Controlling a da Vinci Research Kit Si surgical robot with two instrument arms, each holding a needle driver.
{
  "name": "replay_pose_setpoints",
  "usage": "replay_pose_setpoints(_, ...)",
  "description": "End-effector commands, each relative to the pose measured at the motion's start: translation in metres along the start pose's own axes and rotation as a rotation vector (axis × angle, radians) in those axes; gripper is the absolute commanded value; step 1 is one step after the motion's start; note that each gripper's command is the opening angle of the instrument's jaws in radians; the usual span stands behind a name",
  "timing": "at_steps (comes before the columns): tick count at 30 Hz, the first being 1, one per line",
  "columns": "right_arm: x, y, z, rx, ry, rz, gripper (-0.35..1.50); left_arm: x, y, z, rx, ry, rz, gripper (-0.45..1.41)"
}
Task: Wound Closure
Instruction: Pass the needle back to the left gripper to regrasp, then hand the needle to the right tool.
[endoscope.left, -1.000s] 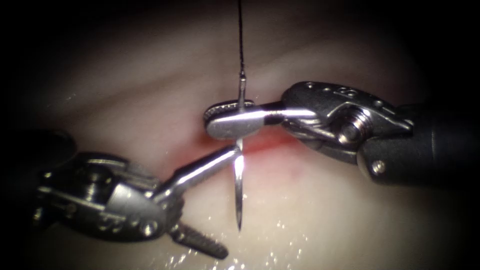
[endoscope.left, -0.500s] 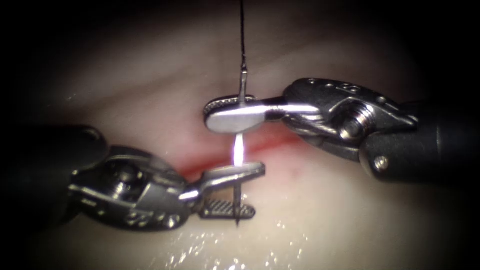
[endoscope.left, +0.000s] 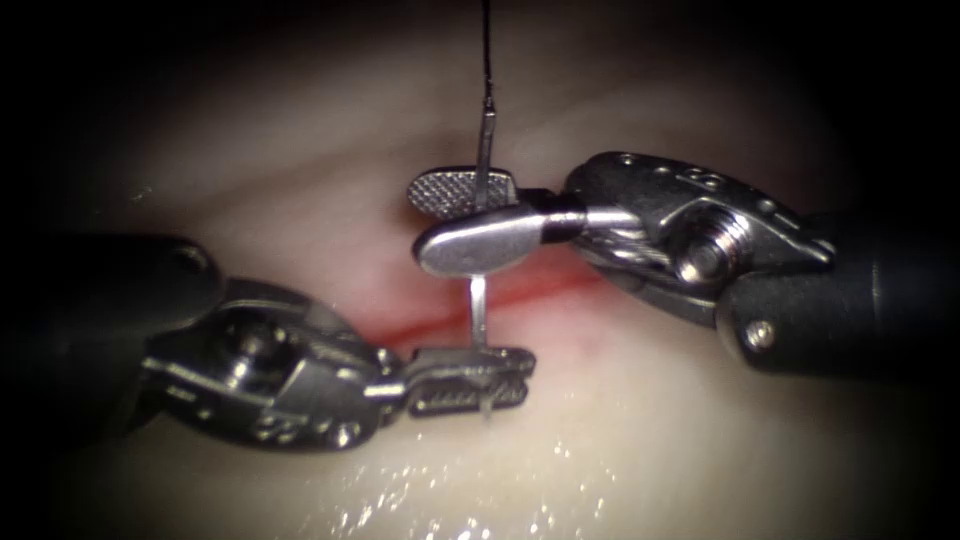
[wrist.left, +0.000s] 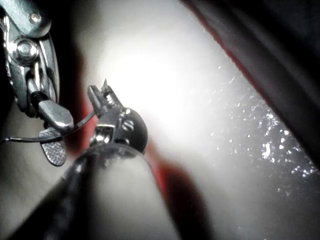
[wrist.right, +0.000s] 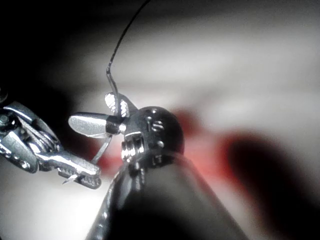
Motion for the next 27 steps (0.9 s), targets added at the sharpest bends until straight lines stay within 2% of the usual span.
replay_pose_setpoints(1, -0.0005, 0.0001, 0.0009, 0.001, -0.001, -0.011, 1.28, -0.0004, 0.0001, 0.0006, 0.011, 0.001, -0.003, -0.45)
replay_pose_setpoints(3, -0.0005, 0.0, 0.0009, 0.001, -0.001, -0.011, 1.38, -0.0005, 0.0, 0.0006, 0.017, -0.005, 0.0, -0.45)
replay_pose_setpoints(9, -0.0004, -0.0001, 0.0003, 0.007, -0.003, -0.015, 1.33, -0.0005, -0.0002, 0.0004, 0.028, -0.006, -0.003, -0.45)
replay_pose_setpoints(15, -0.0005, -0.0002, -0.0002, -0.002, 0.006, 0.156, 1.25, -0.0005, -0.0002, 0.0004, 0.03, -0.008, 0.014, -0.45)
replay_pose_setpoints(18, -0.0003, 0.0, 0.0, -0.013, 0.013, 0.174, 1.25, -0.0004, -0.0002, 0.0004, 0.03, -0.009, 0.032, -0.45)
replay_pose_setpoints(23, -0.0001, 0.0006, -0.0001, -0.017, 0.016, 0.176, 1.43, -0.0003, -0.0001, 0.0002, 0.028, -0.005, 0.068, -0.45)
replay_pose_setpoints(27, -0.0002, 0.0006, -0.0002, -0.017, 0.015, 0.169, 1.48, -0.0003, -0.0001, 0.0001, 0.028, -0.005, 0.08, -0.45)
